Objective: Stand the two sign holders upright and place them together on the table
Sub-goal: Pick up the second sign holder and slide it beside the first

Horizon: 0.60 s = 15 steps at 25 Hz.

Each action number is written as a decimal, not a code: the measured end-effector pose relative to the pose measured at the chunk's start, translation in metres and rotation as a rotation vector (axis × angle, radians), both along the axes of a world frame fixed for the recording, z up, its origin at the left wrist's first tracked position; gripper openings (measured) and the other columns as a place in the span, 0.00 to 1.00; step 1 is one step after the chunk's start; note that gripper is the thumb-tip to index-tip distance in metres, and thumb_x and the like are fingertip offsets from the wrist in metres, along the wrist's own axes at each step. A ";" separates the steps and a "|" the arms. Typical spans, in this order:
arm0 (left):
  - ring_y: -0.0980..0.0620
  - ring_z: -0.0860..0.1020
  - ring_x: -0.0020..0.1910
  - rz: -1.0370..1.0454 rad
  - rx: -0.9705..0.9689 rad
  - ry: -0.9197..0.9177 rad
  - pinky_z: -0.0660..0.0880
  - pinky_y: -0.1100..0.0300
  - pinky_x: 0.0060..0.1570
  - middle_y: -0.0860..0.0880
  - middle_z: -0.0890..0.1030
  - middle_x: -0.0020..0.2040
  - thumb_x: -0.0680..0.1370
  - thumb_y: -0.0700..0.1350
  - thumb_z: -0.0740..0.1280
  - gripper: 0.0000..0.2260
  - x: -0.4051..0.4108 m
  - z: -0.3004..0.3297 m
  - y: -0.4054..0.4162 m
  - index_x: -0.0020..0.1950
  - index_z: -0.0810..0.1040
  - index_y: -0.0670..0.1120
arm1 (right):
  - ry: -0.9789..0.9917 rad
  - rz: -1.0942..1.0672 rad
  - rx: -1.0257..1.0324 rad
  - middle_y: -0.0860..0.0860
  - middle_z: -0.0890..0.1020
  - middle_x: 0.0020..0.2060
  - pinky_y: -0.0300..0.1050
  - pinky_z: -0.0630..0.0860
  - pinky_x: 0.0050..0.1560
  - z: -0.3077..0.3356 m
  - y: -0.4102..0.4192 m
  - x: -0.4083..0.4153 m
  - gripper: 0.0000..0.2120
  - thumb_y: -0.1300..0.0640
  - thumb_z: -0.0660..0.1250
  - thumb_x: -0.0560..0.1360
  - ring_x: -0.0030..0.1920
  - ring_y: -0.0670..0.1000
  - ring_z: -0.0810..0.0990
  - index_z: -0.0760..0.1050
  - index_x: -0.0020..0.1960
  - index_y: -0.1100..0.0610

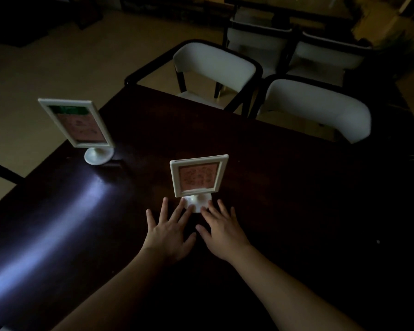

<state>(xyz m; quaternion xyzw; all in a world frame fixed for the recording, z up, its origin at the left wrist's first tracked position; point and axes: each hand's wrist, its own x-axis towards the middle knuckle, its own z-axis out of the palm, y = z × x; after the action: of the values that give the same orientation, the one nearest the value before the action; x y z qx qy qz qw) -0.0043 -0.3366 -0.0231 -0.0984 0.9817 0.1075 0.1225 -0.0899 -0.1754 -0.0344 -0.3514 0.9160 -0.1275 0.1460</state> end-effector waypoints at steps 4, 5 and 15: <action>0.41 0.31 0.75 -0.003 -0.006 0.010 0.38 0.27 0.68 0.57 0.40 0.80 0.73 0.68 0.48 0.37 0.009 0.000 -0.045 0.79 0.42 0.58 | 0.010 0.003 0.023 0.51 0.54 0.79 0.61 0.40 0.74 0.005 -0.044 0.009 0.28 0.40 0.50 0.81 0.79 0.57 0.44 0.55 0.78 0.50; 0.41 0.31 0.75 -0.006 -0.006 0.016 0.38 0.27 0.68 0.56 0.40 0.80 0.73 0.68 0.47 0.37 0.010 0.000 -0.057 0.79 0.42 0.58 | 0.014 0.004 0.028 0.51 0.54 0.80 0.61 0.41 0.74 0.006 -0.056 0.010 0.28 0.41 0.51 0.81 0.79 0.57 0.44 0.55 0.78 0.50; 0.41 0.31 0.75 -0.024 0.003 0.047 0.37 0.28 0.67 0.56 0.41 0.80 0.73 0.69 0.47 0.37 0.006 -0.006 -0.149 0.79 0.45 0.57 | 0.014 -0.016 0.052 0.52 0.54 0.80 0.61 0.43 0.76 0.015 -0.146 0.015 0.28 0.44 0.53 0.82 0.79 0.57 0.44 0.54 0.78 0.51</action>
<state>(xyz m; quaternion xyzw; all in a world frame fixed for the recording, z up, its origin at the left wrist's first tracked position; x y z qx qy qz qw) 0.0017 -0.4856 -0.0287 -0.0836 0.9853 0.1099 0.1010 -0.0746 -0.3213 -0.0191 -0.3411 0.9227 -0.1024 0.1475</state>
